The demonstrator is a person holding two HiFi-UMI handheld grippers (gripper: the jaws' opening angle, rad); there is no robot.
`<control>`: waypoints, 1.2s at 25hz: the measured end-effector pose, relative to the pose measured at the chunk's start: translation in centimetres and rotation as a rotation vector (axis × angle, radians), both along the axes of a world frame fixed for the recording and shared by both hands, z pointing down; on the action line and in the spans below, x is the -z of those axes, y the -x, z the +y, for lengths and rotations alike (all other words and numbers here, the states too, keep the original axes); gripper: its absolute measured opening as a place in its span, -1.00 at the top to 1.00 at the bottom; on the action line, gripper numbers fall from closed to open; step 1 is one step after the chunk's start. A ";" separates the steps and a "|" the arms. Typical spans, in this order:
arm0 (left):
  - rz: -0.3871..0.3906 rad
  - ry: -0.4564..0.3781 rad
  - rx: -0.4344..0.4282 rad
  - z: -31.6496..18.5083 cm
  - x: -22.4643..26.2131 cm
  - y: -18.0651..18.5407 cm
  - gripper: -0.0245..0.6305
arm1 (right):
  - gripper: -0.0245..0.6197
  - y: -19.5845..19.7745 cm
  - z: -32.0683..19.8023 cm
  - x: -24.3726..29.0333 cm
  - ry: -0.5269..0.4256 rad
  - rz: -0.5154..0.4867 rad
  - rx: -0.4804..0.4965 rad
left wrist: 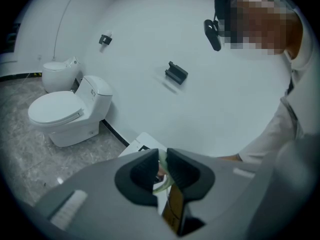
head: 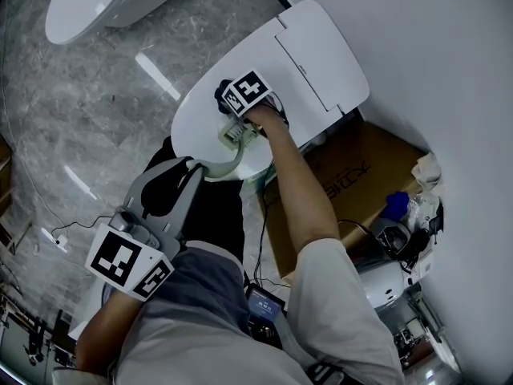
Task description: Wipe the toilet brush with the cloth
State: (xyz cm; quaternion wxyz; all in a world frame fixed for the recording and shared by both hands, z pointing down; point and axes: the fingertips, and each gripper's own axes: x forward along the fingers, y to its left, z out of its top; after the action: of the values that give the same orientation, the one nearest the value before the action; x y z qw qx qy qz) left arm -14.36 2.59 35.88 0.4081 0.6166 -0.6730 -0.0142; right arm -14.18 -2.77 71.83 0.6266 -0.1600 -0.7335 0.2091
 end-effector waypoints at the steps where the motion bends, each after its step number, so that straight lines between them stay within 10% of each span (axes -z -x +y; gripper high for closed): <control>1: 0.000 0.000 0.001 0.0 0.0 0.0 0.93 | 0.62 -0.1 -0.2 0.0 0.001 0.001 -0.020; 13: -0.018 -0.009 -0.004 -0.4 -0.1 -0.2 0.93 | 0.62 -1.7 -2.7 -0.3 0.075 -0.001 -0.383; 30: -0.015 -0.019 -0.007 -0.3 -0.1 -0.2 0.93 | 0.61 -5.3 -4.8 -0.1 0.022 0.015 -0.568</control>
State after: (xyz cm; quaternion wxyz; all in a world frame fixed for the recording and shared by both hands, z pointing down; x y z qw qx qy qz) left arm -14.12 2.24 35.98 0.3971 0.6228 -0.6740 -0.0145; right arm -8.86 -7.56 71.97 0.5467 0.0468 -0.7419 0.3855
